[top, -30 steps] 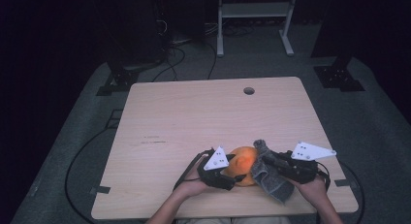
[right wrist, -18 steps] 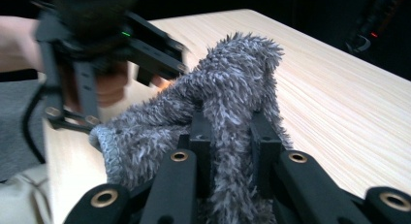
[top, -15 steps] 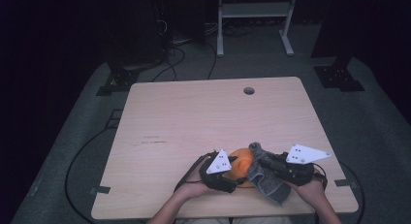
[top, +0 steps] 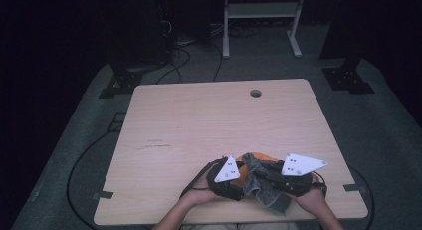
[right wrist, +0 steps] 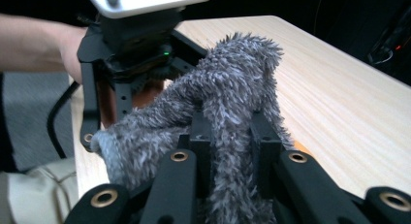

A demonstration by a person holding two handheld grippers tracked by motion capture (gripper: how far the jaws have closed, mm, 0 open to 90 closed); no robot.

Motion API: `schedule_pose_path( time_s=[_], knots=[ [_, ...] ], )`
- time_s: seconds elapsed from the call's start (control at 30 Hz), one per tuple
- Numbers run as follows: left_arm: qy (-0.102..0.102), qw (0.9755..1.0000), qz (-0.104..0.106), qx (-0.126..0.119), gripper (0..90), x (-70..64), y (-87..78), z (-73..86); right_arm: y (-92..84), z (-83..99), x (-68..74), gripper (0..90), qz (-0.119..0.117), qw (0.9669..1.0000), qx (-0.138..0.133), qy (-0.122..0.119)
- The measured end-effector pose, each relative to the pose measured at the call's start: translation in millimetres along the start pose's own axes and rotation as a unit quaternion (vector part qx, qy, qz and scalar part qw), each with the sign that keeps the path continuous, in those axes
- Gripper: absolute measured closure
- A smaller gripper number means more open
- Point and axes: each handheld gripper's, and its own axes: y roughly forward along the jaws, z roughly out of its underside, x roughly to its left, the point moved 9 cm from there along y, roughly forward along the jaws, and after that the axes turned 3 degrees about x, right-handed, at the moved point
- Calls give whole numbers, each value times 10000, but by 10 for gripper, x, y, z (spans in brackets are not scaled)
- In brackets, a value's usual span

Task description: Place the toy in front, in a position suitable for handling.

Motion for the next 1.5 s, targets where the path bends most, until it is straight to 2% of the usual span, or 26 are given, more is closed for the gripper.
schedule_pose_path(
  time_s=[0.07, 0.17, 0.23, 0.3, 0.37, 0.43, 0.5, 0.57, 0.63, 0.67, 0.8, 1.07, 1.17, 1.23, 1.27, 1.37, 1.43, 1.5],
  knots=[
    [3, 10000, 33, -27, 264, 4, -3, 0, -26, 33, -65, 755, 33, 9999, -4, 100],
    [9, 10000, 57, -53, 264, -3, 5, 2, -96, 114, -200, 755, 204, 9995, 31, 254],
    [21, 10000, 68, -68, 264, -5, 9, 0, -148, 192, -328, 755, 402, 9983, 100, 397],
    [57, 9999, 84, -53, 264, -12, 20, -4, -184, 216, -391, 755, 467, 9975, 111, 521],
    [134, 9999, 67, -28, 264, -33, 33, -5, -188, 141, -319, 755, 368, 9979, -1, 524],
    [202, 9998, 69, -1, 264, -54, 37, -3, -128, 15, -153, 755, 151, 9995, -38, 271],
    [316, 9994, 53, 86, 264, -67, 30, 21, -39, -31, -34, 755, 53, 9999, 76, 76],
    [323, 9994, 68, 89, 264, -69, 18, 35, 13, -11, -6, 755, 49, 9999, 158, -43],
    [276, 9996, 80, 48, 265, -64, 9, 33, 3, 23, -61, 755, 65, 9999, 137, 20],
    [291, 9995, 91, 44, 266, -60, 10, 31, -21, 65, -139, 754, 151, 9997, 144, 86],
    [320, 9994, 150, -1, 267, -68, 20, 28, -141, 247, -376, 754, 334, 9981, 154, 495],
    [369, 9992, 154, -5, 266, -70, 4, 40, -276, 446, -630, 755, 595, 9937, 225, 923],
    [473, 9988, 137, 34, 266, -90, 15, 34, -314, 381, -607, 755, 540, 9933, 81, 1015],
    [559, 9983, 141, 39, 266, -110, 20, 32, -293, 270, -511, 755, 439, 9956, 12, 826],
    [602, 9981, 134, 49, 266, -117, 20, 33, -254, 199, -428, 754, 318, 9970, -12, 702],
    [707, 9974, 102, 68, 265, -131, 19, 49, -133, 167, -328, 754, 285, 9985, 163, 448],
    [704, 9975, 101, 52, 265, -128, 21, 45, -121, 221, -398, 754, 264, 9977, 130, 616],
    [711, 9974, 90, 51, 265, -125, 24, 38, -152, 309, -508, 755, 425, 9964, 228, 692]
  ],
)
